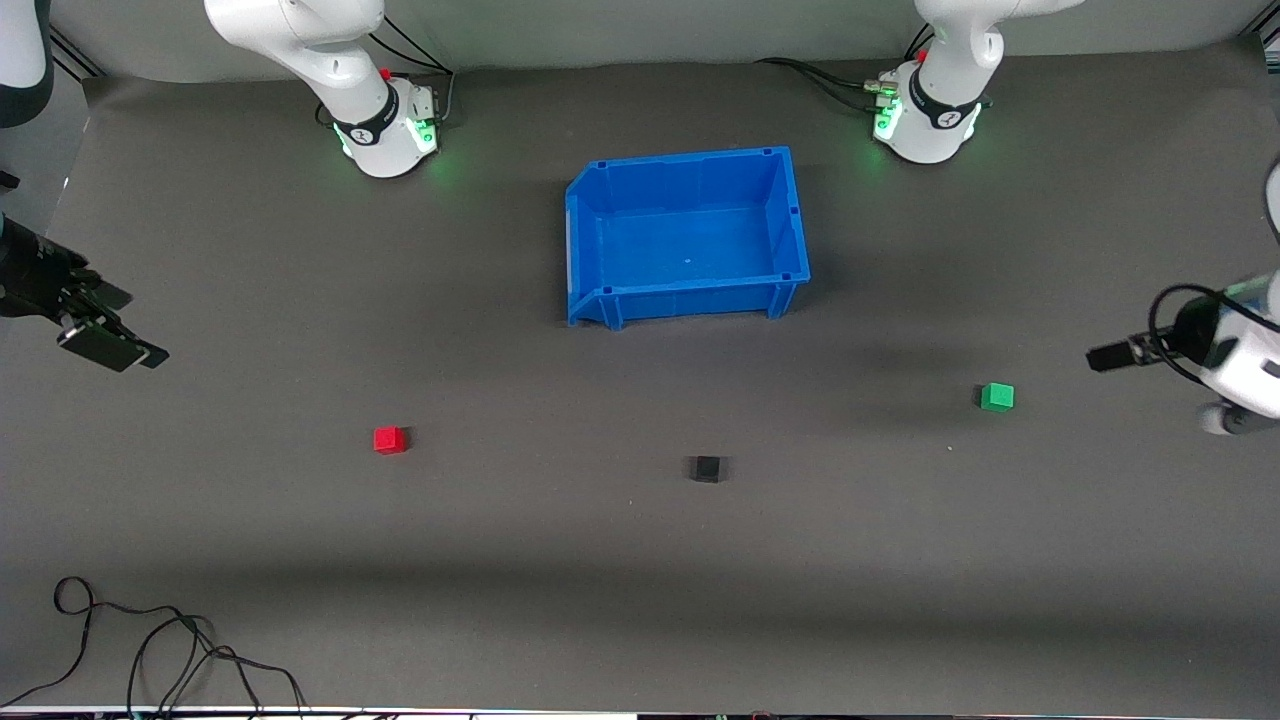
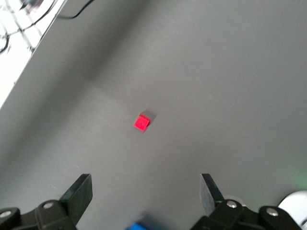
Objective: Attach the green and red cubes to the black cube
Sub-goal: 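Move the right gripper to the red cube while the left gripper reaches the green cube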
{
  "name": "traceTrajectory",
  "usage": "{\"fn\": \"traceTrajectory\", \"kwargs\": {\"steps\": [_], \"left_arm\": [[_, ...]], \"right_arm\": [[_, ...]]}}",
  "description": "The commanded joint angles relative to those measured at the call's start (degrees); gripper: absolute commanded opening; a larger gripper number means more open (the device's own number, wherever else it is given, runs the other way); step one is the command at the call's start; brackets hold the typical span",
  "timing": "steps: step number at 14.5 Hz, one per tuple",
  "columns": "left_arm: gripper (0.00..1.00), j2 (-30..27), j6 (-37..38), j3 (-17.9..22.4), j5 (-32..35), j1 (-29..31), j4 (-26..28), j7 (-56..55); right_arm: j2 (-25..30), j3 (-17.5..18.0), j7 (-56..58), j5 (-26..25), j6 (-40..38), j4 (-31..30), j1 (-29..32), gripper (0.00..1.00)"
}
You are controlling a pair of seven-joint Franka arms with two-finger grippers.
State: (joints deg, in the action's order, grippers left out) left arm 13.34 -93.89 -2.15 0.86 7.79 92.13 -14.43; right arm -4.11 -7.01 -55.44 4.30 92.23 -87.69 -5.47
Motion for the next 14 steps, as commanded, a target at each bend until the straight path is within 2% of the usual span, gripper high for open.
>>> {"fn": "traceTrajectory", "kwargs": {"steps": [1,3,5,6,7,9,11,14], "left_arm": [[0.96,1.51,-0.85,-0.23,0.20,1.87,0.16,-14.41],[0.96,3.26,-3.21,-0.23,0.55,3.27,0.25,-26.73],[0.96,5.46,-5.06,-0.23,-0.15,3.28,0.16,-37.18],[0.96,6.43,-6.81,-0.31,-0.50,3.37,0.25,-45.86],[0.95,7.13,-7.61,-0.31,-0.59,3.28,0.25,-52.73],[0.86,8.54,-9.11,-0.40,0.19,2.32,1.03,-61.56],[0.87,8.37,-14.45,-0.49,-0.07,0.39,5.67,-66.66],[0.93,6.71,-27.44,-0.49,-0.42,0.38,15.33,-70.90]], "right_arm": [[-0.73,-0.19,-17.28,1.58,1.46,0.16,-0.68,1.00],[-1.60,-0.19,-22.86,2.46,2.51,0.16,-0.68,1.00],[-3.18,-0.19,-23.05,2.82,2.52,0.15,-0.86,1.00],[-4.06,-0.19,-23.49,3.34,2.52,0.16,-0.86,1.00],[-4.85,-0.19,-25.84,5.00,2.52,0.16,-0.77,1.00],[-7.39,-0.28,-29.98,6.85,2.69,0.68,-0.51,1.00],[-9.86,-0.54,-30.52,10.70,3.57,0.60,0.01,1.00],[-13.81,-0.81,-29.29,15.90,4.62,0.33,0.37,1.00]]}}
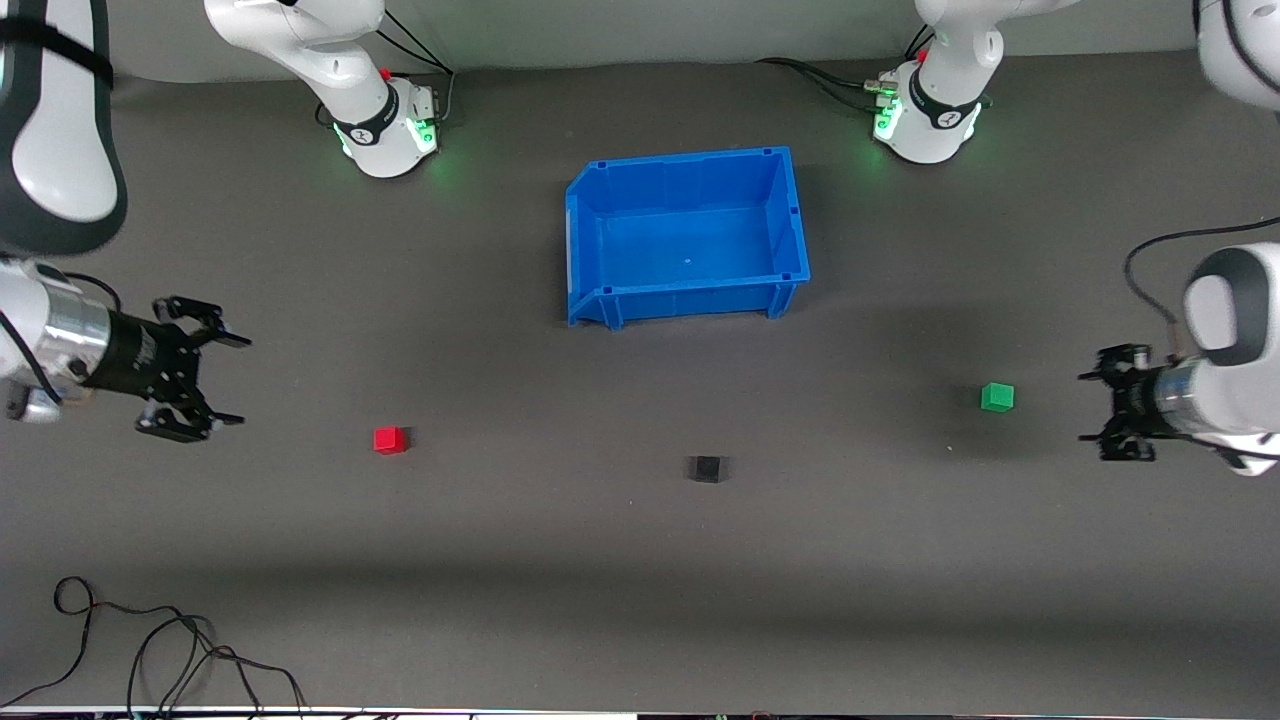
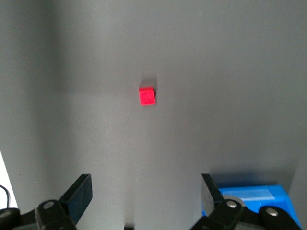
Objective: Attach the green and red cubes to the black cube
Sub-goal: 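Move the right gripper to the red cube while the left gripper reaches the green cube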
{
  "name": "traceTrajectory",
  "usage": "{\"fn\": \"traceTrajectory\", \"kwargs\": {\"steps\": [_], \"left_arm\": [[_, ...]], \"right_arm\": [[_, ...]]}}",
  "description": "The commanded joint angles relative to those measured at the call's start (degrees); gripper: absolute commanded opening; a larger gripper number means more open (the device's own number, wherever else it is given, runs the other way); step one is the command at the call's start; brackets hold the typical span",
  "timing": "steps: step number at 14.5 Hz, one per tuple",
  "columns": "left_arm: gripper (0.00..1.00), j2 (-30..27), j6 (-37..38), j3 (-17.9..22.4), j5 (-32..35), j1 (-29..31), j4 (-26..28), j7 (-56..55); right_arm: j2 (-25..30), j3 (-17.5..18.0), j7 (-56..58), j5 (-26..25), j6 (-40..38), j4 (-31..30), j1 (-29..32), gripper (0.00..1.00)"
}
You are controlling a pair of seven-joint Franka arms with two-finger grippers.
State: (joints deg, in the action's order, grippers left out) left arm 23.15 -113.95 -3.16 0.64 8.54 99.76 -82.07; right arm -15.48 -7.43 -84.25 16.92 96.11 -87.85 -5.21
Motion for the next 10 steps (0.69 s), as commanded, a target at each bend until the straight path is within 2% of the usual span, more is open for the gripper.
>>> {"fn": "traceTrajectory", "kwargs": {"steps": [1,3,5,10], "left_arm": [[0.94,-3.46,-10.03,0.53,-0.29,-0.45,9.73,-4.84],[0.94,-2.41,-11.55,0.53,0.15,-1.50,10.89,-9.23],[0.93,-1.88,-15.22,0.53,2.25,-2.73,15.44,-9.25],[0.92,-0.91,-20.50,0.44,4.72,-2.65,21.16,0.12]], "right_arm": [[-3.41,-0.39,-0.31,4.95,2.66,-0.12,0.11,1.00],[-3.86,-0.48,2.49,7.85,8.01,-4.58,0.11,1.00],[-3.94,-0.65,7.58,11.97,12.85,-9.77,1.34,1.00],[-8.07,-0.92,24.98,22.61,22.09,-18.22,2.75,1.00]]}}
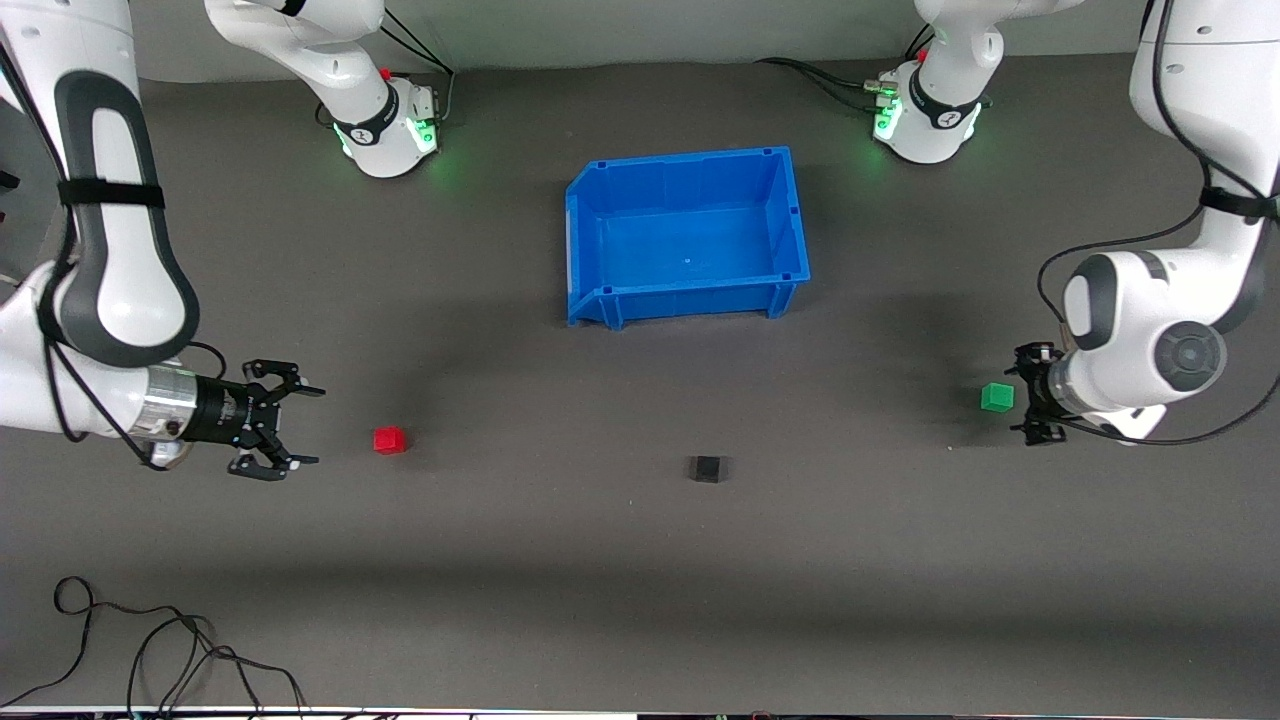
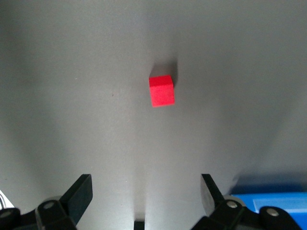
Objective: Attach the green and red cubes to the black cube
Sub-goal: 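Move the right gripper to the red cube while the left gripper reaches the green cube, then close the right gripper on the red cube while the left gripper grasps the green cube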
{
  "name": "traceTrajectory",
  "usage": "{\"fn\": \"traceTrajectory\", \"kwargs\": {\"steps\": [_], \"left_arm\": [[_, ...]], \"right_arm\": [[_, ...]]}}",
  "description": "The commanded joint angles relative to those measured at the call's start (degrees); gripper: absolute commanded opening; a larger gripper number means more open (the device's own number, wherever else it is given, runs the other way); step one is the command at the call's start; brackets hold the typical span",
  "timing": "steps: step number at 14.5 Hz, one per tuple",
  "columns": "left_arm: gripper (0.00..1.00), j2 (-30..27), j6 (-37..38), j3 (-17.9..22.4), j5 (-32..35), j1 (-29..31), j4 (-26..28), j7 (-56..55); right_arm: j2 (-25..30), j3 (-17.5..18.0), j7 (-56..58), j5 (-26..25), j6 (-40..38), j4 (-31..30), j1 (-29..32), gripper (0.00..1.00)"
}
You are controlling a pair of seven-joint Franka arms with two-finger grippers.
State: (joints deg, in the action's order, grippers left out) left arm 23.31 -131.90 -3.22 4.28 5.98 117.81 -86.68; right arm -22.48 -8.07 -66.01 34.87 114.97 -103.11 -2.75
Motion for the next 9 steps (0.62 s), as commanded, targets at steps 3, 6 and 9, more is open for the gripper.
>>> {"fn": "traceTrajectory", "kwargs": {"steps": [3,6,9], "left_arm": [[0.92,-0.98,-7.04,0.58,1.08,0.09,5.67,6.61],[0.92,-0.46,-9.52,0.58,0.99,0.09,6.82,6.61],[0.89,1.29,-12.06,0.58,1.08,0.09,6.91,6.61]], "right_arm": [[-3.27,-0.28,12.82,8.53,6.91,-5.60,0.29,1.00],[-4.76,-0.28,18.01,13.37,11.58,-8.50,0.12,1.00],[-8.63,-0.19,22.75,18.37,13.17,-8.07,0.29,1.00]]}}
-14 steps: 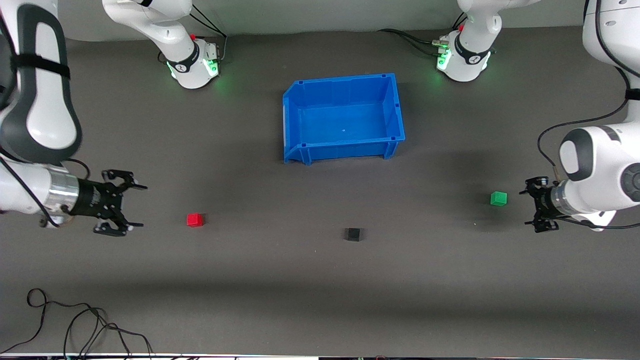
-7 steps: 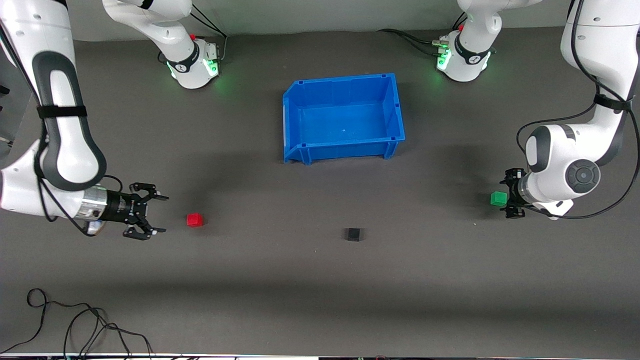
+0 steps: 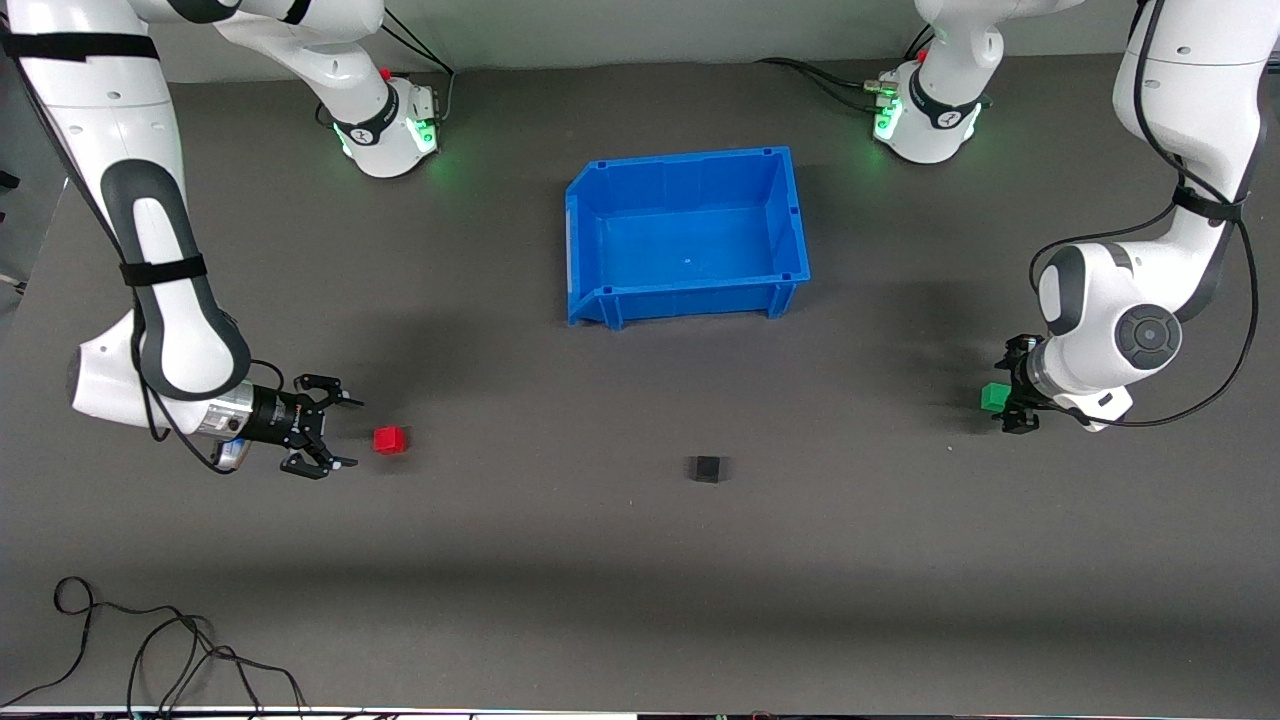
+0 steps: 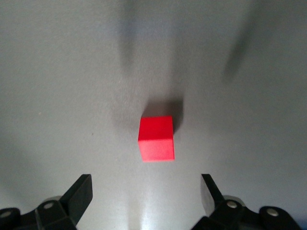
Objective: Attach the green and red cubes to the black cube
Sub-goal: 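Close the right gripper on the red cube while the left gripper grasps the green cube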
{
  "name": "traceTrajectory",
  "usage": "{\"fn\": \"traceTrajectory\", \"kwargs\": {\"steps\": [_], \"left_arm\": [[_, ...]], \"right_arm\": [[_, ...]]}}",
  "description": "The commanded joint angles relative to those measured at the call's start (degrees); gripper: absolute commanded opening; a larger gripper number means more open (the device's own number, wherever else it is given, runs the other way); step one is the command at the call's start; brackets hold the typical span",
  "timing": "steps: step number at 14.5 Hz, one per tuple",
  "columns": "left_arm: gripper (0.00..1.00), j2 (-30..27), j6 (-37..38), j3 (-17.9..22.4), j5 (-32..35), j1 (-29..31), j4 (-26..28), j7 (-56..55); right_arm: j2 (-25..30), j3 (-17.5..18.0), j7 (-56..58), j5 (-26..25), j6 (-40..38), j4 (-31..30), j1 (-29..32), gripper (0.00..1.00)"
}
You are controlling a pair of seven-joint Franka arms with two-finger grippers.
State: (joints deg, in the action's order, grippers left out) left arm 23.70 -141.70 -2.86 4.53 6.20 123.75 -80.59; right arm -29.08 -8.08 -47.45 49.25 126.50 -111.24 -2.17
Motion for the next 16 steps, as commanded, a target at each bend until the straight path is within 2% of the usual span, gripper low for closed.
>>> {"fn": "traceTrajectory", "kwargs": {"steps": [1,4,5,7,8,9,11,12,13,16], "left_arm": [[0.85,1.52,-3.31,0.32,0.83,-0.13,0.97,0.61],[0.79,1.53,-2.80,0.32,0.83,-0.22,0.88,1.22],[0.72,1.35,-2.71,0.32,0.83,-0.22,0.88,1.22],[0.49,1.44,-2.97,0.32,0.83,-0.22,0.62,1.14],[0.48,1.52,-3.15,0.32,0.83,-0.31,0.53,1.05],[0.41,1.61,-3.23,0.32,0.83,-0.22,0.53,1.05],[0.15,1.44,-3.06,0.32,0.83,-0.13,0.35,1.13],[0.06,1.26,-2.71,0.32,0.83,-0.13,0.09,1.05],[0.01,1.17,-2.53,0.32,0.83,-0.13,-0.44,0.44],[0.00,0.91,-2.18,0.32,0.13,-0.22,-3.07,-2.45]], "right_arm": [[-2.55,-0.27,4.99,4.88,1.73,0.06,-0.20,1.00],[-3.26,-0.27,5.17,4.89,1.73,0.15,-0.11,1.00],[-3.61,-0.27,5.17,4.98,1.65,0.50,-0.11,1.00],[-4.75,-0.18,5.17,5.07,1.73,1.37,-0.37,1.00],[-5.54,-0.18,5.17,5.24,1.73,1.81,-0.46,1.00],[-5.98,-0.18,5.17,5.59,1.65,2.17,-0.46,1.00],[-6.34,-0.10,5.17,5.68,1.64,2.35,-0.55,1.00],[-6.34,-0.10,5.17,5.68,1.64,2.35,-0.55,1.00],[-6.34,-0.10,5.17,5.68,1.64,2.52,-0.55,1.00],[-6.43,0.17,5.08,5.68,1.64,2.61,-0.72,0.94]]}}
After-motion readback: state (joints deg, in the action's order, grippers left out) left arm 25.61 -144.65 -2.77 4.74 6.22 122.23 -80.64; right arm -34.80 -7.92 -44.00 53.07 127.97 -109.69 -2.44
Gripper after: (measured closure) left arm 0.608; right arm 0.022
